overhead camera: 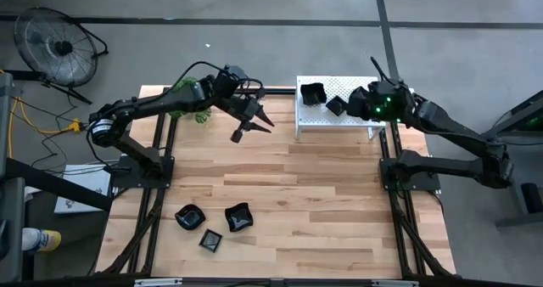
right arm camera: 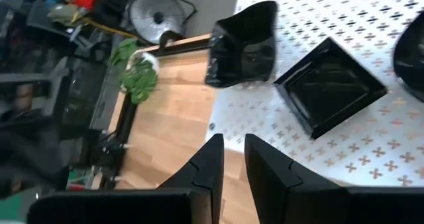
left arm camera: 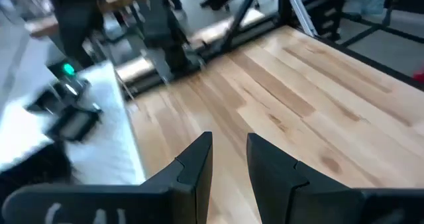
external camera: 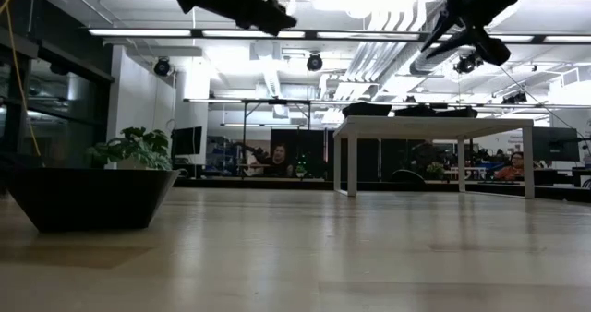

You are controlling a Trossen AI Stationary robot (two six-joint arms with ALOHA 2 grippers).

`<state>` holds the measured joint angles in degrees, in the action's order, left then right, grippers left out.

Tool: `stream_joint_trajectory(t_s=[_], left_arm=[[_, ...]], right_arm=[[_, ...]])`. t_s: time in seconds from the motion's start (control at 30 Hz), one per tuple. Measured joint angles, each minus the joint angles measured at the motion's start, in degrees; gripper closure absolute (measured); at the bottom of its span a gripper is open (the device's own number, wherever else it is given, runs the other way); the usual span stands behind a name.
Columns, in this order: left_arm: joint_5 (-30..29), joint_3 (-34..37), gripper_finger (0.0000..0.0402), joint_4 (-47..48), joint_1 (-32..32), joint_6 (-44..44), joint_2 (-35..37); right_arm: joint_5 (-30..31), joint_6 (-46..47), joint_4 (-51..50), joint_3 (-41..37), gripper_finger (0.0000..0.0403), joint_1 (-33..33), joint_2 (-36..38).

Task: Pick & Place Mini shaped plates
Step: Stack the distorted square plate on top of the distorted square plate on the shelf

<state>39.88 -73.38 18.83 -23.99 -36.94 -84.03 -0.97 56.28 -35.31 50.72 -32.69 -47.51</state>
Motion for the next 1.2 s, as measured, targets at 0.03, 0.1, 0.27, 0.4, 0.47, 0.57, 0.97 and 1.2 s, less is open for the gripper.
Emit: stream_joint_trajectory(t_s=[0.03,0.1,0.27,0.4,0.47,0.57,0.97,1.2], left_arm=[[0.0,0.0,0.0312,1.6,0.0,0.2,0.0],[0.0,0.0,0.0312,5.4,0.0,0.9,0.0],[-2.0,0.0,0.0312,15.6,0.9,3.0,0.0],[-10.5,0.0,0.0312,22.1,4.4,6.1,0.0],[-14.3,0.0,0.0312,23.2,6.8,8.8,0.0],[-19.0,0.0,0.0312,22.8,11.1,13.9,0.0],[-42.4,0.0,0.0312,22.3,29.7,34.5,-0.1],[-53.1,0.0,0.0312,26.3,38.0,46.7,-0.1]], right_arm=[[0.5,-0.2,0.0,0.0,0.0346,1.0,0.4],[1.4,-0.9,0.0,0.0,0.0346,3.1,1.0],[2.2,-3.4,0.0,0.0,0.0346,8.7,2.2],[2.2,-6.4,0.1,0.0,0.0346,13.3,3.1],[2.3,-7.9,0.6,0.0,0.0346,15.5,3.5],[3.1,-9.3,0.9,0.0,0.0346,18.8,4.3],[7.1,-14.1,0.9,0.0,0.0346,30.7,8.5],[9.3,-15.7,0.8,0.0,0.0346,36.4,9.8]])
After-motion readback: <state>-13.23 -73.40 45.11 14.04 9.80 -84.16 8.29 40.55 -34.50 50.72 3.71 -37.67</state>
